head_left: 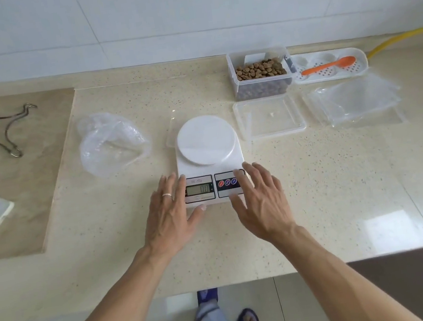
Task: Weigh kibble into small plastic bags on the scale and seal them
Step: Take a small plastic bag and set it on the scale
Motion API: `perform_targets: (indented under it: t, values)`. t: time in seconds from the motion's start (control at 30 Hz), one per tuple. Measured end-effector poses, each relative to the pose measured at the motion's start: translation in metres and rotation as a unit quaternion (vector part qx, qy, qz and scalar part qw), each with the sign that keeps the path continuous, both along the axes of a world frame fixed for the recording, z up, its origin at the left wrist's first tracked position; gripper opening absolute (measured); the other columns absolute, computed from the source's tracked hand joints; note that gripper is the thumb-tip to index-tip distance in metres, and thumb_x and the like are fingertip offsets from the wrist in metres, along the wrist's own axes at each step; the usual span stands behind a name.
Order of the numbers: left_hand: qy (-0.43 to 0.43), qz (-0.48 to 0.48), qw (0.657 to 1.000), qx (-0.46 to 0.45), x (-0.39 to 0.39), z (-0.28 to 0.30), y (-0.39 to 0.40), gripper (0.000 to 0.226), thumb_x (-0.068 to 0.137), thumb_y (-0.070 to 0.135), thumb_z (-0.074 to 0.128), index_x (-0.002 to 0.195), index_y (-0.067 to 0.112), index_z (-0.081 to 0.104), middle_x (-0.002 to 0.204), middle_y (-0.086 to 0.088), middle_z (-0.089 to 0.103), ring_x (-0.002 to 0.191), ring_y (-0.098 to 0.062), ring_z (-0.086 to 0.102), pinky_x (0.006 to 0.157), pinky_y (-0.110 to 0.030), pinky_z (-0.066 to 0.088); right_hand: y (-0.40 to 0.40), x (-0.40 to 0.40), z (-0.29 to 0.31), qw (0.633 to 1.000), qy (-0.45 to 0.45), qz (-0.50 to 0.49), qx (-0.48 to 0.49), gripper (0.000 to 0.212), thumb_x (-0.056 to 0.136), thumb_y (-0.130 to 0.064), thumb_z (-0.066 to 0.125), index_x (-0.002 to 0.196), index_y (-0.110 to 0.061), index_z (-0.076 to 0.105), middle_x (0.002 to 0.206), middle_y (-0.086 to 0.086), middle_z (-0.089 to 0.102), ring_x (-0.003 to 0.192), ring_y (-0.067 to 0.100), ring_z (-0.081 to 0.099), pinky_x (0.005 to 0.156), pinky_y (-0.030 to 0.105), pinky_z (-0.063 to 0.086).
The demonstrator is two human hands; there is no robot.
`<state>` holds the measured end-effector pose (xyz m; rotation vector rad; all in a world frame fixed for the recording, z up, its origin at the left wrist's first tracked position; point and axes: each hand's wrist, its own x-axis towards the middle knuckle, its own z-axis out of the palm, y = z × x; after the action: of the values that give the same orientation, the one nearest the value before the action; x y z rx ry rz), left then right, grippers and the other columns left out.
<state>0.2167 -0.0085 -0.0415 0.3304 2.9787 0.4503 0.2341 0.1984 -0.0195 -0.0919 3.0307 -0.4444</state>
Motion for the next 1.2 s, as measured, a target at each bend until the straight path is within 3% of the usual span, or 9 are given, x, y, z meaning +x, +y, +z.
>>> perform_targets:
  t: [0.1,0.27,0.47,0.7,0.9,1.07,1.2]
  values:
    - [-0.023,0.018,1.000,0.004,-0.001,-0.007,0.004,0.085,0.091,0.060,0.038,0.153,0.008,0.013,0.159,-0.017,0.016,0.148,-0.031,0.013,0.118,-0.049,0.020,0.005,0.013,-0.011,1.000,-0.019,0.000,0.012,0.063,0.095,-0.051,0.021,0.146,-0.017,0.037,0.155,0.011,0.035,0.144,0.031,0.029,0.111,0.048,0.033]
    - [-0.026,0.039,0.999,0.007,-0.010,-0.011,0.009,0.087,0.089,0.063,0.035,0.152,0.007,0.014,0.156,-0.018,0.026,0.143,-0.033,0.026,0.113,-0.053,0.029,0.008,0.016,-0.014,0.999,-0.047,0.001,0.018,0.072,0.092,-0.056,0.008,0.152,-0.020,0.026,0.161,0.009,0.024,0.147,0.030,0.021,0.115,0.047,0.026]
    - [-0.024,0.043,0.999,0.002,-0.010,-0.010,0.009,0.085,0.091,0.061,0.038,0.153,0.009,0.012,0.158,-0.013,0.024,0.146,-0.029,0.020,0.116,-0.049,0.023,0.005,0.008,-0.013,0.997,-0.066,0.018,0.024,0.054,0.102,-0.048,0.029,0.153,-0.027,0.024,0.162,0.008,0.014,0.147,0.029,0.015,0.115,0.046,0.023]
    - [-0.023,0.049,0.999,-0.002,-0.008,-0.010,0.010,0.087,0.089,0.064,0.032,0.154,0.010,0.012,0.157,-0.013,0.025,0.146,-0.030,0.020,0.116,-0.050,0.024,0.004,0.006,-0.016,0.998,-0.053,-0.001,0.031,0.050,0.100,-0.044,0.043,0.147,-0.030,0.037,0.159,0.007,0.024,0.143,0.032,0.026,0.110,0.049,0.030]
    - [-0.024,0.046,0.999,-0.011,-0.009,-0.006,0.010,0.086,0.090,0.063,0.039,0.153,0.011,0.015,0.158,-0.011,0.024,0.146,-0.029,0.021,0.116,-0.048,0.026,0.002,0.008,-0.013,0.998,-0.060,0.006,0.028,0.054,0.100,-0.044,0.041,0.150,-0.027,0.031,0.161,0.008,0.017,0.145,0.030,0.022,0.113,0.046,0.027]
    - [0.007,0.023,1.000,-0.018,-0.011,0.013,0.012,0.082,0.091,0.055,0.052,0.152,0.010,0.020,0.161,-0.012,0.011,0.148,-0.031,0.014,0.117,-0.045,0.025,0.005,-0.001,0.002,1.000,-0.013,0.015,0.021,0.052,0.098,-0.039,0.047,0.144,-0.017,0.040,0.155,0.013,0.034,0.142,0.032,0.032,0.110,0.048,0.033]
    - [0.062,-0.004,0.998,-0.018,-0.034,0.038,0.022,0.077,0.090,0.047,0.055,0.149,0.007,0.028,0.157,-0.018,0.025,0.142,-0.036,0.029,0.110,-0.051,0.037,0.018,-0.027,0.024,0.999,0.022,-0.010,0.029,0.055,0.095,-0.042,0.040,0.141,-0.013,0.045,0.148,0.016,0.044,0.136,0.034,0.040,0.104,0.050,0.040]
